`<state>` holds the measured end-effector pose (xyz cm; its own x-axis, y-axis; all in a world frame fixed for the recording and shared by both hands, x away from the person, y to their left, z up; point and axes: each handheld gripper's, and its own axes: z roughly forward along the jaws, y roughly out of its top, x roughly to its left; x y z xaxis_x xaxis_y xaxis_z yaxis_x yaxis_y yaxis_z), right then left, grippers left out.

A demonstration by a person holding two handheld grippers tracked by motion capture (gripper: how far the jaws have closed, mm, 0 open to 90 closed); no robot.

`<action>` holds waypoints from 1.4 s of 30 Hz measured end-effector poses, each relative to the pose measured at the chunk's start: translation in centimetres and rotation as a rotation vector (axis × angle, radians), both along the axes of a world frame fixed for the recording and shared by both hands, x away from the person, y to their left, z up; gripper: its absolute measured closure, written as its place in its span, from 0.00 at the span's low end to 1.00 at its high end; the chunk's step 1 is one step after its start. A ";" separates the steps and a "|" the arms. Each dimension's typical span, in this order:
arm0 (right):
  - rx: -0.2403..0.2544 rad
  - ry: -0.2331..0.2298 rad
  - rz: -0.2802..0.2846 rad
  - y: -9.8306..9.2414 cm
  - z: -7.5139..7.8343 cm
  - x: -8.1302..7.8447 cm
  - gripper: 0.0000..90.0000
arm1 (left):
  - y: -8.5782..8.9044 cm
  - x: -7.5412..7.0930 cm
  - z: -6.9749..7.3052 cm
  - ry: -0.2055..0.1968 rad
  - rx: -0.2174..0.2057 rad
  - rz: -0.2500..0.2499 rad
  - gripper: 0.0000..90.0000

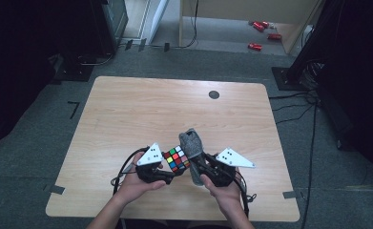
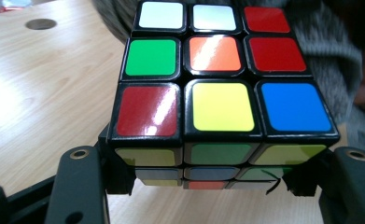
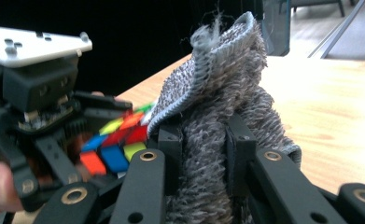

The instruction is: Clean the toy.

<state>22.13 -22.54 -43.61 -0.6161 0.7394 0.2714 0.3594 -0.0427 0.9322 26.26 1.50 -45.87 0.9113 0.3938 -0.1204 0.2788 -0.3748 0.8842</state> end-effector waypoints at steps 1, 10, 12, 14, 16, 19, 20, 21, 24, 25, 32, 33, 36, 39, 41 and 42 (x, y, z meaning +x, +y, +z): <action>0.001 0.002 -0.003 0.0 -0.1 0.0 0.82 | -0.1 -0.1 0.1 0.000 0.001 -0.002 0.39; -0.012 0.052 -0.006 0.1 -1.2 0.5 0.82 | 1.2 0.7 0.4 0.029 -0.054 0.024 0.39; -0.005 0.033 -0.007 0.2 -0.6 0.1 0.82 | 0.9 0.6 0.3 0.029 -0.040 0.013 0.39; 0.005 0.008 -0.008 0.2 0.0 -0.1 0.82 | 0.5 0.3 0.3 0.021 -0.026 0.000 0.39; 0.015 0.009 -0.014 0.1 0.1 -0.1 0.82 | 0.1 0.0 0.3 0.013 -0.020 -0.006 0.39; 0.016 0.038 -0.017 -0.2 -0.8 0.4 0.82 | 0.2 0.1 0.5 0.013 -0.022 -0.004 0.39; 0.007 0.042 -0.019 -0.1 -1.1 0.5 0.82 | 0.5 0.2 0.6 0.026 -0.038 0.007 0.39; -0.001 0.057 -0.020 -0.1 -1.5 0.6 0.82 | 0.7 0.4 0.6 0.035 -0.050 0.016 0.39; -0.001 0.078 -0.014 -0.1 -1.7 0.7 0.82 | 1.1 0.7 0.6 0.038 -0.051 0.037 0.39; 0.000 0.072 -0.011 0.0 -1.5 0.6 0.82 | 1.1 0.7 0.5 0.036 -0.046 0.034 0.39; 0.007 -0.010 -0.018 0.0 0.0 -0.1 0.82 | -0.5 -0.2 0.1 0.005 0.030 -0.024 0.39; 0.009 -0.002 -0.023 -0.1 -0.3 0.0 0.82 | -0.5 -0.2 0.2 0.005 0.028 -0.021 0.39; -0.006 0.026 -0.024 -0.1 -1.1 0.3 0.82 | 0.2 0.1 0.5 0.018 -0.006 -0.003 0.39; -0.013 0.046 -0.023 0.1 -1.6 0.4 0.82 | 0.8 0.5 0.7 0.025 -0.020 0.035 0.39; -0.011 0.039 -0.021 0.2 -1.3 0.3 0.82 | 1.0 0.7 0.5 0.036 -0.029 0.044 0.39; -0.011 0.029 -0.019 0.3 -1.1 0.2 0.82 | 1.0 0.7 0.5 0.035 -0.024 0.040 0.39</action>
